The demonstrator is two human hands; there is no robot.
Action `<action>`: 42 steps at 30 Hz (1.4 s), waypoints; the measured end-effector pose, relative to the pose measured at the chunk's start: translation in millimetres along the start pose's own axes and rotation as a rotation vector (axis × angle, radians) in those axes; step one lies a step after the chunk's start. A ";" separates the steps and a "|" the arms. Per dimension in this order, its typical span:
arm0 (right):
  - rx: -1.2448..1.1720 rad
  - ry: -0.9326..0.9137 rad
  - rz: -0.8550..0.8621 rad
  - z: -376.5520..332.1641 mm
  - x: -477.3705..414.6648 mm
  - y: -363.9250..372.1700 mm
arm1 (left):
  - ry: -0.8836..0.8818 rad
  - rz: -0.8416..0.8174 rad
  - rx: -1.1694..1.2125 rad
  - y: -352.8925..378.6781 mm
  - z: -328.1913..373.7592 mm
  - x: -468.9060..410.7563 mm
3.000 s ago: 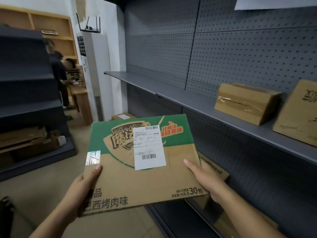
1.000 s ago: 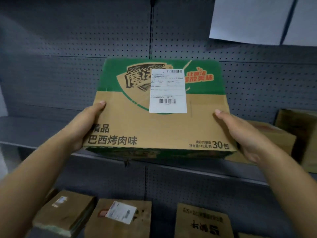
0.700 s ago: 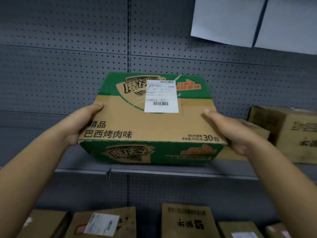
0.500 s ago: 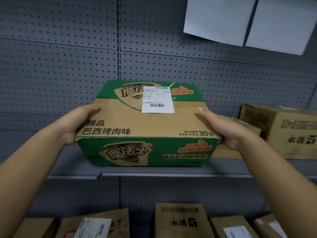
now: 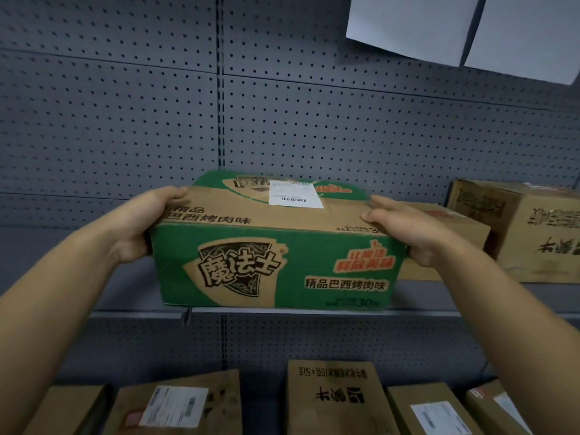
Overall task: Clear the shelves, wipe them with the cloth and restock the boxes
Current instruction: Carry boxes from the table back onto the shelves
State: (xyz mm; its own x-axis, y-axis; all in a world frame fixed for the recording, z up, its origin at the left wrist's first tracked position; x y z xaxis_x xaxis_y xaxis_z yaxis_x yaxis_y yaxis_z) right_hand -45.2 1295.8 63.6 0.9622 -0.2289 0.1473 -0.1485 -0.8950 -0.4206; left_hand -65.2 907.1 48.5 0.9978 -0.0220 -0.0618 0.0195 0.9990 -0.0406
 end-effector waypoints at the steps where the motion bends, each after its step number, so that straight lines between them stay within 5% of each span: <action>1: 0.018 0.008 -0.006 0.6 0.3 1.6 | 0.002 0.002 -0.019 0.7 -1.4 0.9; 15: 0.166 -0.066 0.156 -9.3 4.0 0.3 | 0.093 0.231 -0.191 9.6 -4.1 5.9; 22: 0.409 -0.254 0.317 -25.8 19.7 -5.1 | 0.419 0.333 -0.828 4.4 21.0 27.2; 28: 0.543 -0.400 0.359 -44.1 46.5 11.5 | 0.629 0.243 -1.116 43.3 45.0 61.2; 42: 0.633 -0.411 0.399 -29.0 82.5 -0.7 | 0.817 0.066 -1.047 96.3 59.2 85.0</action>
State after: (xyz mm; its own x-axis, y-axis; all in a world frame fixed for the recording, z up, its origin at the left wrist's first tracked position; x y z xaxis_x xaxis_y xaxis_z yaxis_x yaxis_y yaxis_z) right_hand 27.7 1266.4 102.0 0.8893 -0.2152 -0.4036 -0.4566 -0.3664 -0.8107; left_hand 25.3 1003.8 98.4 0.6638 -0.3601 -0.6555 -0.4514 0.5059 -0.7351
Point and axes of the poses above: each hand's wrist, its own x-axis away from the middle knuckle, its own y-axis out of the palm, z = x × y, the point moved 6 cm from there along -x, towards the middle knuckle, and after that the axes turned 9 degrees about y, right-handed, at the moved point
